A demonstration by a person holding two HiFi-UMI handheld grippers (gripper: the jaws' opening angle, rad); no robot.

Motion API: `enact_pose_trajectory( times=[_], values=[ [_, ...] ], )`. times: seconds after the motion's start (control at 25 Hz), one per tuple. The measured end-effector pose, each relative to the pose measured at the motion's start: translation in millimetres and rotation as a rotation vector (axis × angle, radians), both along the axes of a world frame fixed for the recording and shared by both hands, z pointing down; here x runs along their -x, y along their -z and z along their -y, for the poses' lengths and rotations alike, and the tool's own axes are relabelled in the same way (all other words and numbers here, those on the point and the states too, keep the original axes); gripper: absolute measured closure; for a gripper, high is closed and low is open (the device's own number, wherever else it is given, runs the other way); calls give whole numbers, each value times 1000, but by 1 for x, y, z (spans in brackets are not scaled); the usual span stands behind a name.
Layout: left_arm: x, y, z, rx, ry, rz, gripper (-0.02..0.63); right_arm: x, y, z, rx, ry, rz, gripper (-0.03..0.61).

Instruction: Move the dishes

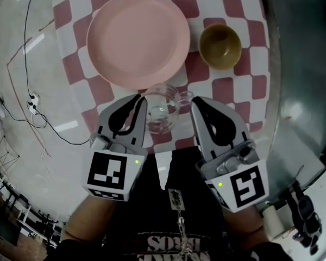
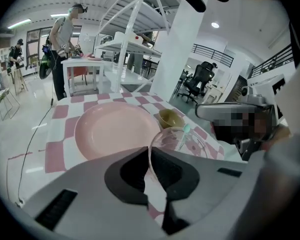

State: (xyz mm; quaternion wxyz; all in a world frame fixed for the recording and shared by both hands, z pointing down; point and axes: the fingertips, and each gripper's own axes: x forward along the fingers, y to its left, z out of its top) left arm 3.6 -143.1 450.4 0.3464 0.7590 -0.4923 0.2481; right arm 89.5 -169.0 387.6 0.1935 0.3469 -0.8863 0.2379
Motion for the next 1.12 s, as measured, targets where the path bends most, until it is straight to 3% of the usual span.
enact_pose_trajectory(
  times=[0.52, 0.8, 1.12],
  values=[
    [86, 14, 61, -80, -28, 48, 568, 54, 15, 10, -26, -109, 17, 543],
    [91, 5, 94, -80, -14, 76, 566, 45, -14, 11, 23, -76, 5, 543],
    [90, -17, 90, -19, 29, 131, 546, 21, -18, 27, 22, -39, -20, 543]
  ],
)
